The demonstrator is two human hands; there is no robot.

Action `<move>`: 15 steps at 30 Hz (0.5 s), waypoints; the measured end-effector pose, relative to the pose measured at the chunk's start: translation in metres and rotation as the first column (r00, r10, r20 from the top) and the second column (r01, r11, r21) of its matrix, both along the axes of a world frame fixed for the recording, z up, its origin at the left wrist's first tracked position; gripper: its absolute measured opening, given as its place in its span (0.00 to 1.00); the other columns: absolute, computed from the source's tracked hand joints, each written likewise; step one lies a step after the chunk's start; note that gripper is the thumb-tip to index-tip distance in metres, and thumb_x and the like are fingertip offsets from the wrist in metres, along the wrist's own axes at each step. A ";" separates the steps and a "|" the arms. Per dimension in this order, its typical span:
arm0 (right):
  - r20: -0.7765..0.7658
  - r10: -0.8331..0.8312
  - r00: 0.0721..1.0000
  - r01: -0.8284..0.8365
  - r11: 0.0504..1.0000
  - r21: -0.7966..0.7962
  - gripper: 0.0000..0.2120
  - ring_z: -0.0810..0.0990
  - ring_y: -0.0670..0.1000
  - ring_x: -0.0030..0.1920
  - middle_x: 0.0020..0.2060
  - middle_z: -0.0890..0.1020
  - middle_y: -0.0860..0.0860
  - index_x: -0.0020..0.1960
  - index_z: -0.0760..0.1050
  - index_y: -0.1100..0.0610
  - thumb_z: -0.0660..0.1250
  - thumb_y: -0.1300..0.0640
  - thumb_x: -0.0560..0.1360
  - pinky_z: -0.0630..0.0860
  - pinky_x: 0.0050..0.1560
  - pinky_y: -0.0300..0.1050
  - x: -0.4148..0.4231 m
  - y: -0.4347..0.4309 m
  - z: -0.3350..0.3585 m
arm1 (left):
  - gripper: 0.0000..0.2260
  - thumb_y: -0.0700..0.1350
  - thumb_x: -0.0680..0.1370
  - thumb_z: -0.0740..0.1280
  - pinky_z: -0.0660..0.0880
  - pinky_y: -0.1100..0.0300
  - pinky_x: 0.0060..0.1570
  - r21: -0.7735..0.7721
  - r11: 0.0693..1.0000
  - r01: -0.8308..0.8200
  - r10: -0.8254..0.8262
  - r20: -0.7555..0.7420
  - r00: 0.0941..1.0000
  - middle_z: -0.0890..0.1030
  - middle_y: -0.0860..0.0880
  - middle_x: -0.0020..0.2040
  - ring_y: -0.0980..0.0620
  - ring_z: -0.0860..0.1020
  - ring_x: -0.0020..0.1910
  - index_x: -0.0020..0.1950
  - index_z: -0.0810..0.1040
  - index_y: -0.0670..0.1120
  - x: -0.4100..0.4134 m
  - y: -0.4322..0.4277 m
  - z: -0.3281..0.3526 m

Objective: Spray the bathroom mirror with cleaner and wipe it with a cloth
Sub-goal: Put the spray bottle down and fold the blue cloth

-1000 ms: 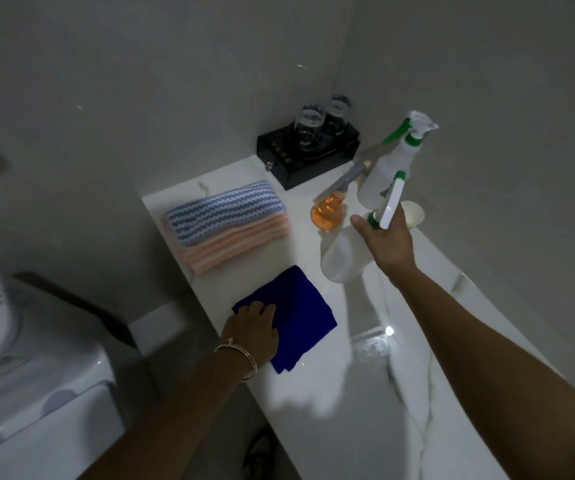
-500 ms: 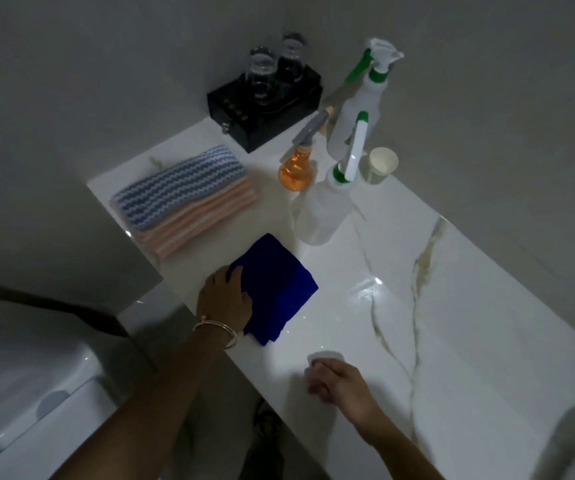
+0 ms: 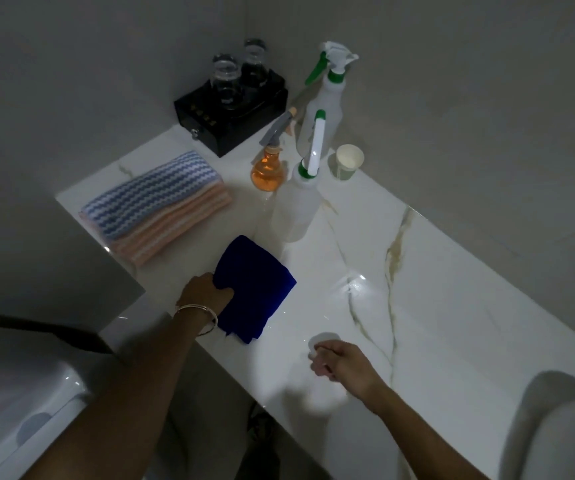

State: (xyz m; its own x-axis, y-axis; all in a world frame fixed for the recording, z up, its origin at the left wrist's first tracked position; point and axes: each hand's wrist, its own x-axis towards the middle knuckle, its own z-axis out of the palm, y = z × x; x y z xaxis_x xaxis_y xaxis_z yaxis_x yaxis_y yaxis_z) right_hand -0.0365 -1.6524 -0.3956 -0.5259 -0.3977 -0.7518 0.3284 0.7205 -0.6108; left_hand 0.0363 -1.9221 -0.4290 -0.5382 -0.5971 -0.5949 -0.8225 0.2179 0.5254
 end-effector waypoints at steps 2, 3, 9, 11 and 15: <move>-0.065 0.030 0.997 -0.031 1.000 -0.003 0.07 0.80 0.46 0.40 0.44 0.83 0.53 0.49 0.78 0.54 0.61 0.57 0.79 0.72 0.40 0.35 -0.013 -0.004 0.004 | 0.09 0.44 0.73 0.66 0.69 0.62 0.29 0.051 0.999 -0.012 0.017 -0.101 0.995 0.75 0.46 0.36 0.51 0.74 0.34 0.36 0.70 0.42 -0.004 0.009 0.010; -0.095 0.049 0.994 -0.050 0.999 -0.005 0.07 0.81 0.47 0.43 0.46 0.83 0.53 0.50 0.78 0.54 0.61 0.56 0.79 0.73 0.44 0.37 -0.020 -0.006 0.007 | 0.08 0.44 0.73 0.66 0.68 0.63 0.29 0.081 0.997 -0.008 0.019 -0.144 0.989 0.75 0.47 0.36 0.52 0.73 0.34 0.37 0.70 0.43 -0.007 0.015 0.018; -0.281 0.062 0.958 -0.084 0.994 -0.065 0.08 0.79 0.46 0.49 0.48 0.80 0.45 0.56 0.75 0.49 0.61 0.53 0.78 0.70 0.46 0.36 -0.059 -0.020 0.040 | 0.03 0.43 0.74 0.64 0.73 0.55 0.45 0.079 0.961 0.266 -0.227 -0.324 0.918 0.77 0.45 0.42 0.48 0.76 0.43 0.45 0.71 0.45 -0.050 0.058 0.080; -0.356 0.070 0.932 -0.105 0.991 -0.078 0.07 0.78 0.42 0.47 0.46 0.79 0.40 0.54 0.73 0.45 0.61 0.52 0.78 0.69 0.41 0.29 -0.067 -0.018 0.056 | 0.05 0.44 0.73 0.64 0.73 0.53 0.45 0.082 0.926 0.369 -0.309 -0.395 0.865 0.78 0.44 0.43 0.48 0.76 0.43 0.47 0.72 0.45 -0.065 0.074 0.102; -0.453 0.005 0.891 -0.088 0.983 -0.163 0.06 0.79 0.47 0.49 0.47 0.80 0.45 0.54 0.74 0.48 0.62 0.53 0.78 0.73 0.44 0.32 -0.084 -0.001 0.091 | 0.11 0.49 0.65 0.62 0.70 0.56 0.38 0.144 0.833 0.535 -0.409 -0.492 0.769 0.74 0.46 0.36 0.50 0.73 0.35 0.42 0.70 0.43 -0.093 0.105 0.146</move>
